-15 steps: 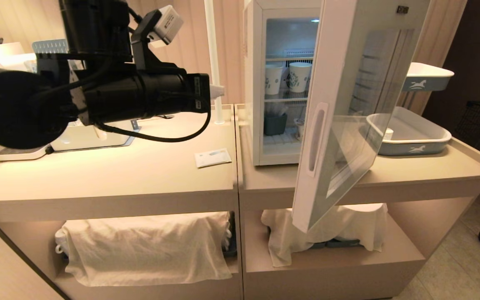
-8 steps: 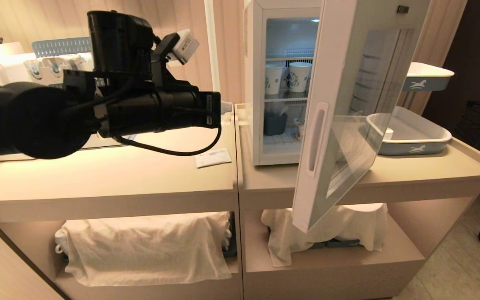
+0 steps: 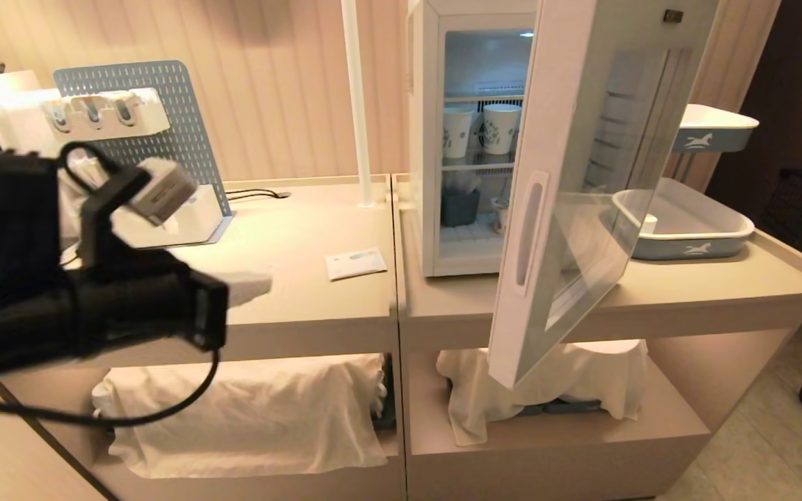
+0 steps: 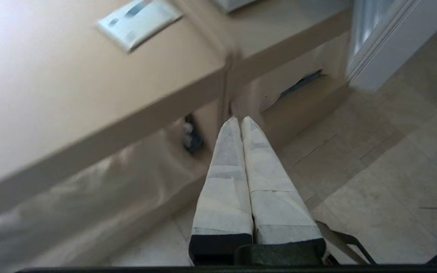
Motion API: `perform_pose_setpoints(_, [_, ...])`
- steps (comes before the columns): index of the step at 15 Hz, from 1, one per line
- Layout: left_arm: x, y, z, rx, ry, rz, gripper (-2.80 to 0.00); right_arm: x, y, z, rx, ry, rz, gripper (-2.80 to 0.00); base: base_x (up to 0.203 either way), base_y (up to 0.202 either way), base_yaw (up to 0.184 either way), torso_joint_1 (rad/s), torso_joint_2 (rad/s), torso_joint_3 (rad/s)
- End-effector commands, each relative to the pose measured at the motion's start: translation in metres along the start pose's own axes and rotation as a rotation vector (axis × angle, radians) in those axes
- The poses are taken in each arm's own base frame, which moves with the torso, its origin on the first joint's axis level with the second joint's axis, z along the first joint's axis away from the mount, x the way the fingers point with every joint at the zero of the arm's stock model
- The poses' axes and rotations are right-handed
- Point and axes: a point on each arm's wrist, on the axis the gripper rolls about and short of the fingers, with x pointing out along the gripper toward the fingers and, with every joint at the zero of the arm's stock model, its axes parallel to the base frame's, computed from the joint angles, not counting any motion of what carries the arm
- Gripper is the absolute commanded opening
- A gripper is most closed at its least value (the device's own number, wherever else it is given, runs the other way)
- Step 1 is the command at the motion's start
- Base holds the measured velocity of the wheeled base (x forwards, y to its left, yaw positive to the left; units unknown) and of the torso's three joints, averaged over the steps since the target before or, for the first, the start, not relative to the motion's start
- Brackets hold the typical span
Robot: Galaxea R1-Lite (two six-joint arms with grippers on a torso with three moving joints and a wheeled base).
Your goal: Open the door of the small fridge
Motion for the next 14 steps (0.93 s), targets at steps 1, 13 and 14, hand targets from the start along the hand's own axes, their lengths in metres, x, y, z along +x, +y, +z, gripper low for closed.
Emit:
perform_pose_setpoints(1, [-0.070, -0.006, -0.027, 0.005, -0.100, 0.068, -2.80, 0.001, 0.000, -0.003, -0.001, 0.010, 0.001, -2.80, 0.000, 0.000, 0.000, 0.000, 0.00, 0.000])
perform_pose_setpoints(13, [-0.162, -0.049, -0.218, -0.055, -0.053, 0.478, -2.80, 0.001, 0.000, -0.003, 0.001, 0.010, 0.001, -2.80, 0.000, 0.000, 0.000, 0.000, 0.00, 0.000])
perform_pose_setpoints(14, [-0.164, -0.051, -0.223, -0.049, -0.078, 0.486, -2.80, 0.001, 0.000, -0.003, 0.000, 0.008, 0.001, -2.80, 0.000, 0.000, 0.000, 0.000, 0.00, 0.000])
